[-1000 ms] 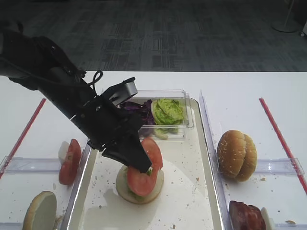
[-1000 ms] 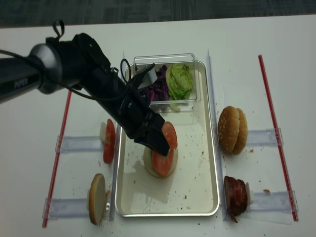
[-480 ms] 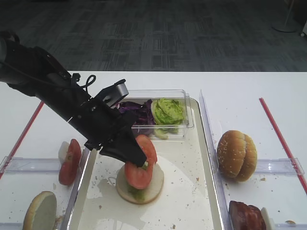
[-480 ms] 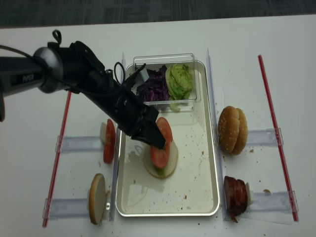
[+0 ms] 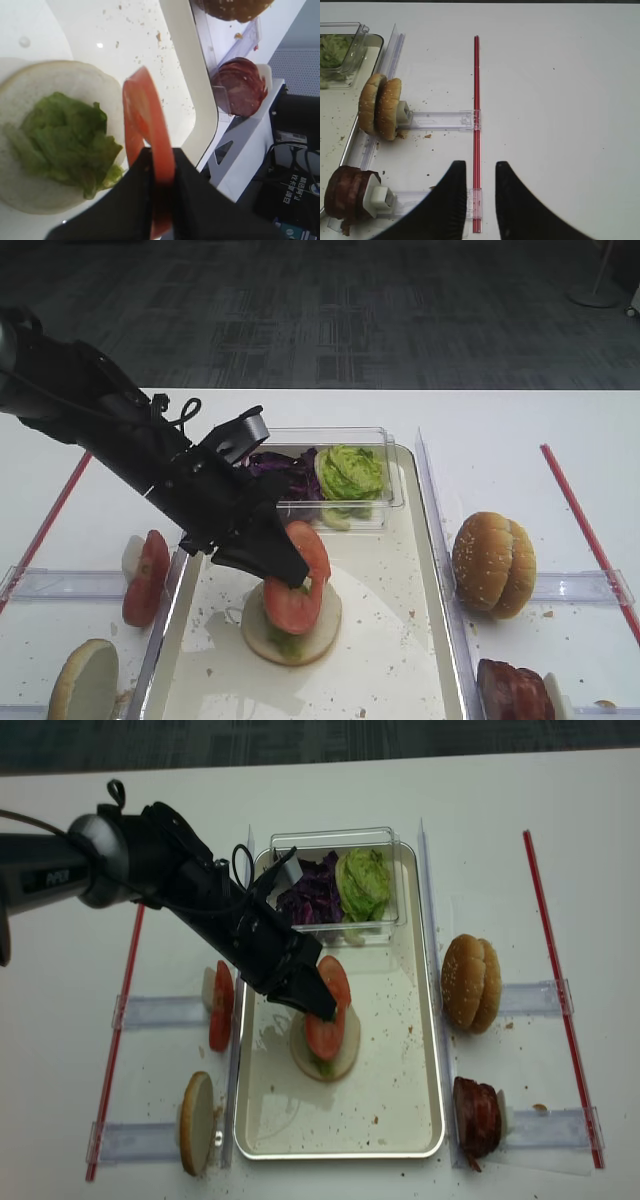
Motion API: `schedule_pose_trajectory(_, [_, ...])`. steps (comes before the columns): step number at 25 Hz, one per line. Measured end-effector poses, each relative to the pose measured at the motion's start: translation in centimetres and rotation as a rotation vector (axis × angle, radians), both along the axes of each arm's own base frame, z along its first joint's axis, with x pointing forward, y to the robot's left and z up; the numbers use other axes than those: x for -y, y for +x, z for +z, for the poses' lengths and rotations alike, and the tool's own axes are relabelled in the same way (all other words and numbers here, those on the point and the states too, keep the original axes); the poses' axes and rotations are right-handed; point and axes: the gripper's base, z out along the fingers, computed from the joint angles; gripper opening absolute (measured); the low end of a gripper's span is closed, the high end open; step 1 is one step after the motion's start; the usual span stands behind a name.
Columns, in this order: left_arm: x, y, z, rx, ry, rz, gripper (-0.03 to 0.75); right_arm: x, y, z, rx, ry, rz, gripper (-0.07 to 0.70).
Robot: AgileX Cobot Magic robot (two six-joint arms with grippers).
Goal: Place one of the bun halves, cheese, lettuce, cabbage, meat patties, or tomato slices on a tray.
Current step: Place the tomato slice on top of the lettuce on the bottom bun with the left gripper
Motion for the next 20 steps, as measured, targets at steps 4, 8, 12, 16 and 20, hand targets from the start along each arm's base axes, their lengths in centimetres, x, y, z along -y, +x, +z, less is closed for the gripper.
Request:
schedule_pose_trajectory(4, [0.1,0.2,-1.3,-0.041,0.003,0.012,0.041,0.0,0.0,0.0,0.0,0.0,0.0,0.193])
schedule_pose_trajectory(8, [0.2,0.3,-1.8,-0.058,0.0,0.02,0.038,0.0,0.0,0.0,0.0,0.0,0.0,0.193])
schedule_pose_trajectory(12, [0.2,0.3,-2.4,-0.075,0.004,0.022,0.037,0.0,0.0,0.0,0.0,0.0,0.0,0.193])
schedule_pose_trajectory(16, [0.3,0.4,-2.9,-0.093,0.01,0.025,0.036,0.0,0.0,0.0,0.0,0.0,0.0,0.193])
schedule_pose_trajectory(20, [0.3,0.4,-3.1,-0.1,0.012,0.028,0.036,0.0,0.0,0.0,0.0,0.0,0.0,0.193])
